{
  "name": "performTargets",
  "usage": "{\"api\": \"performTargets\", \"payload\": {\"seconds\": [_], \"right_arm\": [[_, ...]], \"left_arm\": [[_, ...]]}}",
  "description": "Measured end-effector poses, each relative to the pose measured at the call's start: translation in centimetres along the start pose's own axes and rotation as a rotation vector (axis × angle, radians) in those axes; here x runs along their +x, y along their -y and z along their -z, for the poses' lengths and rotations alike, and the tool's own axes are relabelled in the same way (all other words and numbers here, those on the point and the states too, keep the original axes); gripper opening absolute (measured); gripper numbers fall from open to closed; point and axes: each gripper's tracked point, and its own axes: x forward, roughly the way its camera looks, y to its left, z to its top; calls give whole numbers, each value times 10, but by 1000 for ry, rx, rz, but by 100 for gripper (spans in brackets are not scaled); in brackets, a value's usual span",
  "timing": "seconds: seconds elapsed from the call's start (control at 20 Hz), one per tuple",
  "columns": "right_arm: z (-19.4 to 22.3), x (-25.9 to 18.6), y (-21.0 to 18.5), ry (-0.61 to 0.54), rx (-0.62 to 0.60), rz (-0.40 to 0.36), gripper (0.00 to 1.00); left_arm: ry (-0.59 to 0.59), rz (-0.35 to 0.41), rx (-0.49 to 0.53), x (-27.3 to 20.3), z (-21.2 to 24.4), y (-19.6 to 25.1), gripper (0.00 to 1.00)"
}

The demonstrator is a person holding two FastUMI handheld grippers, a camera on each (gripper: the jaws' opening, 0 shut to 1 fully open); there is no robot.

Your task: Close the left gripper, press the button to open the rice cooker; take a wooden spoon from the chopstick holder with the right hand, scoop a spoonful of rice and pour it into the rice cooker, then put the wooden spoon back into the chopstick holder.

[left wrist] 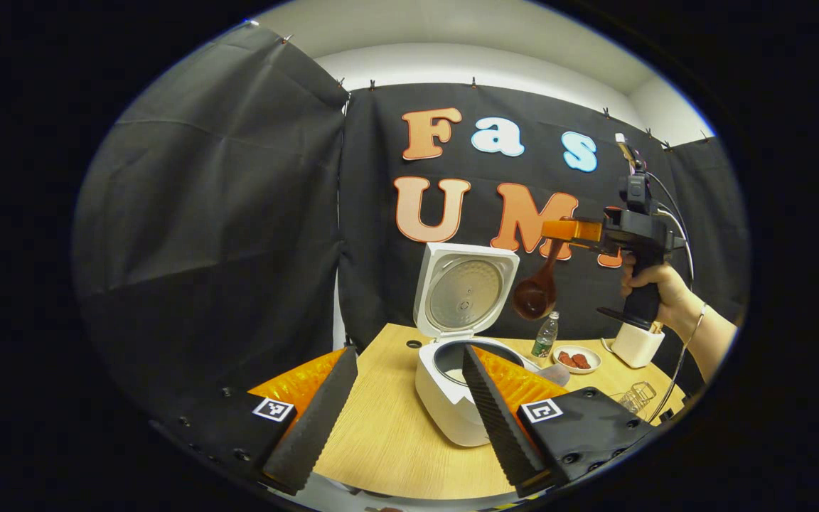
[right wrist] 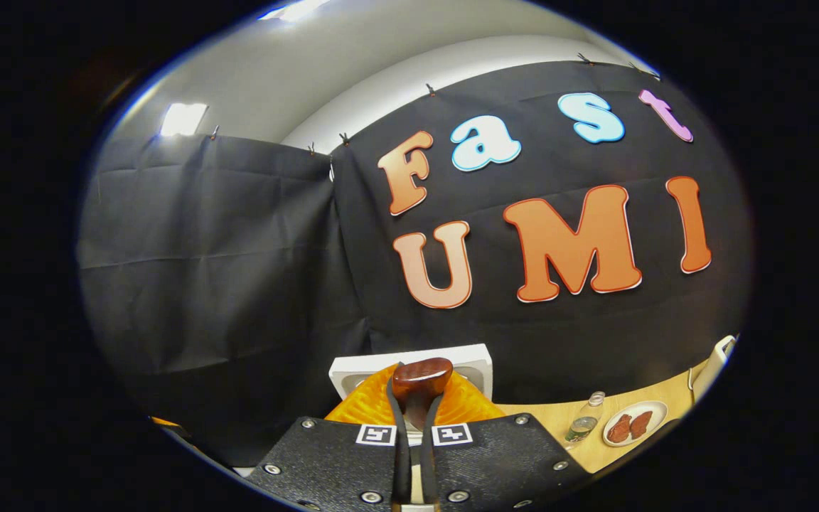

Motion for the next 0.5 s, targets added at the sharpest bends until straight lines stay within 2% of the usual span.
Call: {"api": "performTargets", "payload": {"seconds": [0.25,0.5], "right_arm": [[-15,-35,50,15,22,74,4],[-23,-87,121,35,21,205,4]], "left_arm": [[-5,6,-7,5,1,5,100],[-18,22,-23,17,-1,18,100]]}}
